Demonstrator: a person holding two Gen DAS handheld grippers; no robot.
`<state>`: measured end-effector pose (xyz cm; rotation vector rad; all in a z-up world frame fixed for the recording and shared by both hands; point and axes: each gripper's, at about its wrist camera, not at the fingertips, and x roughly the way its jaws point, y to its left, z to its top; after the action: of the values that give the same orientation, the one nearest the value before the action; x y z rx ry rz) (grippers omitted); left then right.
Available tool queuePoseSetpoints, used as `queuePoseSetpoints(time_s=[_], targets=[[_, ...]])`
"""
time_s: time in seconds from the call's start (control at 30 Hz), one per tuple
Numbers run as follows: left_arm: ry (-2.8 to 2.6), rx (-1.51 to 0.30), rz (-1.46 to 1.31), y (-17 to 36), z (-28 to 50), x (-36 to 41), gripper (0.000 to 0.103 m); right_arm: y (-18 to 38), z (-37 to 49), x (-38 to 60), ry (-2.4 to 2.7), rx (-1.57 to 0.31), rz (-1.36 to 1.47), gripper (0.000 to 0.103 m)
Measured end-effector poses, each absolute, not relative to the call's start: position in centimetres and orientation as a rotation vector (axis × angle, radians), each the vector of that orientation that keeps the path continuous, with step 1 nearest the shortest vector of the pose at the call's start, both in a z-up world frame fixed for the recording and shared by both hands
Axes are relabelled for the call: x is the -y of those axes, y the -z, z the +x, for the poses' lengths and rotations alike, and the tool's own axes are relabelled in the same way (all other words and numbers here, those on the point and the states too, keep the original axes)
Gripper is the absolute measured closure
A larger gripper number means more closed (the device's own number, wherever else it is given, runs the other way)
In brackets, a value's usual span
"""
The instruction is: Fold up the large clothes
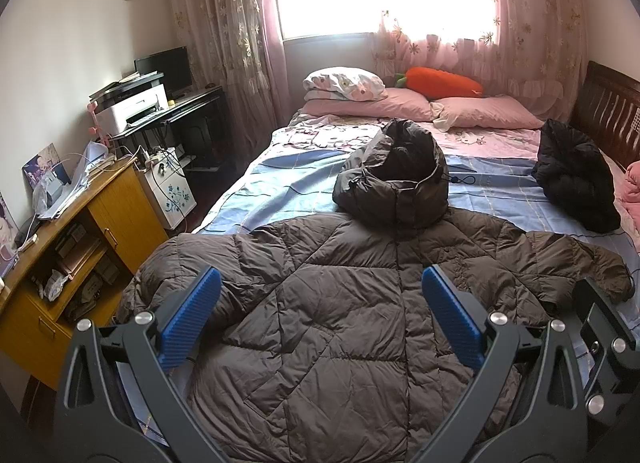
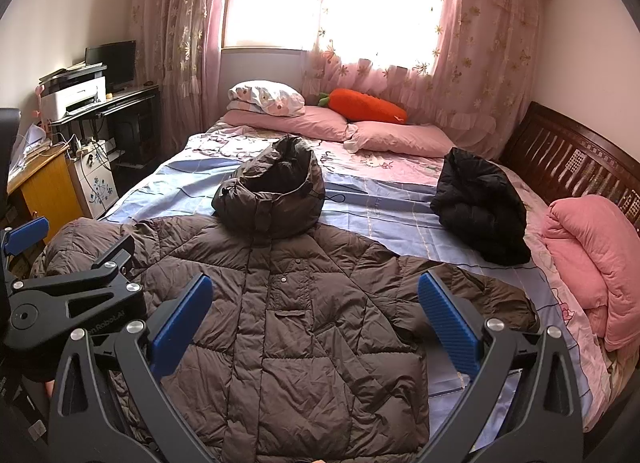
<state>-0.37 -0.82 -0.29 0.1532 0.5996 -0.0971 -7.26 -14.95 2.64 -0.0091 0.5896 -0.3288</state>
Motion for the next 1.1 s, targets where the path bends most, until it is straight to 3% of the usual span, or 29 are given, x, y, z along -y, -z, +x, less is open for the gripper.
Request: queuePoseSetpoints(time_s=[0.97, 1.1], targets=[[0.098, -0.603, 0.154, 0.3, -0.5, 0.8, 0.002, -2.6, -7.3, 15.0, 0.339, -0.584, -0.015, 0.001], [0.119, -0.630, 0.129, 0.7, -0.2, 0.4, 0.002, -2.9, -6.4, 19.0, 0.345, -0.608, 0.032, 0.001]])
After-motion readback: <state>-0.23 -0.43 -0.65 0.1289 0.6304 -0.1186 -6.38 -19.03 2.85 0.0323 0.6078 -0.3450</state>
